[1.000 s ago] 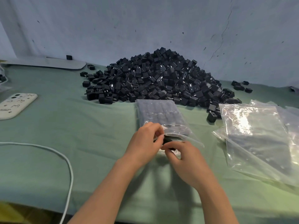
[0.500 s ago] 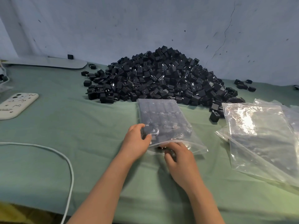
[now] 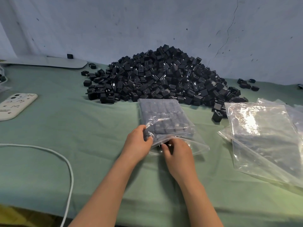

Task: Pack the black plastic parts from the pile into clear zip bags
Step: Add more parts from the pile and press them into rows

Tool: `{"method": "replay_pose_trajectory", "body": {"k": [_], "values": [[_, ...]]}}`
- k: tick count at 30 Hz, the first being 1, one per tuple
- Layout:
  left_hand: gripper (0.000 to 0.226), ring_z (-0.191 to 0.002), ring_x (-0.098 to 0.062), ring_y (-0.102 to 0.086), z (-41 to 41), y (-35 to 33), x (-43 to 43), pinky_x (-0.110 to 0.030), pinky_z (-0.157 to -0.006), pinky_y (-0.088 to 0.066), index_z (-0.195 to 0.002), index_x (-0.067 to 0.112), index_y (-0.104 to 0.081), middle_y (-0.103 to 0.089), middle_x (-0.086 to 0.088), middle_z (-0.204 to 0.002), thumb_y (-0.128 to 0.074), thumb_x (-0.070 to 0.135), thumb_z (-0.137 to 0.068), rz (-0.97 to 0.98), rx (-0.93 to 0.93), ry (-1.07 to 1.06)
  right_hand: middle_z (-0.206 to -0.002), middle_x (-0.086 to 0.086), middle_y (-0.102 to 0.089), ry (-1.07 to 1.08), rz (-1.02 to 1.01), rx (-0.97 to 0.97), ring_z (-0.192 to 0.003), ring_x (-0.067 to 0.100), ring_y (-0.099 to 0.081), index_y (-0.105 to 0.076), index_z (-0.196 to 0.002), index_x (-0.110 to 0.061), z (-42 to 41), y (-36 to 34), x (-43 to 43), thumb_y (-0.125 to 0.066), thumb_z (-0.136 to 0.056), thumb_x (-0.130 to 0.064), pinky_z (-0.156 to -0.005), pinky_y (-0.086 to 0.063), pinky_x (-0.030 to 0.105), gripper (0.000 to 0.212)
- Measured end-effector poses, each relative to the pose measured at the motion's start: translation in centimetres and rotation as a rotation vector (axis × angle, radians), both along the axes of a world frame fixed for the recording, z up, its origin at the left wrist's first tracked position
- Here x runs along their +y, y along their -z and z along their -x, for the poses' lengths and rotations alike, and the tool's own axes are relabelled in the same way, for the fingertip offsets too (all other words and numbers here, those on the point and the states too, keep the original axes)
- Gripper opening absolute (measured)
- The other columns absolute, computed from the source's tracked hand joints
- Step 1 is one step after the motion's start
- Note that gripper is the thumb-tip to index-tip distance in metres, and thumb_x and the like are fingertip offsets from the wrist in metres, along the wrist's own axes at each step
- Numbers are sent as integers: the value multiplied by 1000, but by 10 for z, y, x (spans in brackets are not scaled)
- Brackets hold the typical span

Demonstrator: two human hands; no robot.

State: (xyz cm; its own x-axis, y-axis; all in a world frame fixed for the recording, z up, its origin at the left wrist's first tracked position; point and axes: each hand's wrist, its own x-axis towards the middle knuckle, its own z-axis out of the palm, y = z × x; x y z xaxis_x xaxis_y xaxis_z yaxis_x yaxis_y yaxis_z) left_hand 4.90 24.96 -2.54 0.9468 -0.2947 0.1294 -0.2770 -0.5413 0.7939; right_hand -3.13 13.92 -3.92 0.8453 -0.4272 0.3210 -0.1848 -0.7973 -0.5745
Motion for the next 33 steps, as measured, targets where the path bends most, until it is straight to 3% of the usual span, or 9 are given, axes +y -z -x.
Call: {"method": "replay_pose_trajectory", "body": {"k": [2,7,13,16,21,25,29,31,33], "values": [[42,-108,-18,-56,0,-1,0,-15,-82,-34,-130,11,-50,-60,-5,-121,-58,17,-90,-7,2,6,-102,7,-65,11,-8,13,-100,27,-54,-64,-102,-9,-4,0,-1,-57,-93,-24,-88,-40,37,19],[37,-94,-13,-54,1,-2,2,-11,-74,-31,-126,10,-54,-62,-5,-117,-58,17,-90,-25,-13,22,-95,3,-66,25,-67,-32,-95,24,-56,-66,-97,-13,-5,0,0,-61,-91,-24,-83,-42,35,14],[31,-105,-23,-58,2,-3,2,-25,-86,-41,-118,6,-57,-63,-10,-115,-59,18,-89,-48,-11,45,-88,-2,-68,-10,-148,-86,-90,22,-59,-69,-93,-20,-3,-2,0,-65,-87,-19,-82,-45,37,8],[36,-109,-21,-57,2,-3,2,-23,-88,-40,-123,9,-55,-62,-8,-119,-59,20,-89,-51,-7,59,-88,-1,-68,-4,-158,-84,-90,22,-59,-69,-91,-19,-3,-2,0,-65,-87,-21,-82,-46,37,6],[49,-115,-16,-51,2,-1,2,-14,-91,-32,-136,12,-46,-47,-5,-135,-59,20,-90,-71,-43,82,-88,0,-69,6,-137,-75,-90,23,-60,-69,-94,-19,-5,-1,0,-63,-87,-22,-82,-46,38,9],[50,-118,-22,-49,2,-1,4,-25,-102,-35,-137,16,-44,-32,-7,-146,-59,20,-90,-100,-58,114,-94,2,-68,16,-101,-30,-94,23,-58,-68,-99,-17,-5,-3,2,-60,-89,-24,-84,-44,36,14],[51,-129,-15,-42,3,0,7,-18,-100,-28,-140,20,-40,-17,-5,-155,-57,22,-92,-146,-58,151,-80,-2,-57,-57,-41,98,-89,25,-54,-58,-78,-22,11,-14,1,-58,-92,-28,-71,-31,26,15],[53,-133,-14,-36,0,0,10,-15,-98,-25,-140,19,-40,-15,-4,-156,-58,24,-91,-171,-55,179,-93,-3,-62,-85,4,198,-100,20,-56,-65,-93,-22,25,-24,-3,-55,-93,-33,-77,-36,26,14],[52,-137,-13,-30,-5,-2,11,-13,-96,-21,-139,19,-42,-17,-3,-155,-59,26,-90,-181,-59,192,-88,-8,-67,-76,-29,185,-91,15,-61,-69,-90,-21,36,-38,-8,-55,-93,-34,-76,-41,26,19]]}}
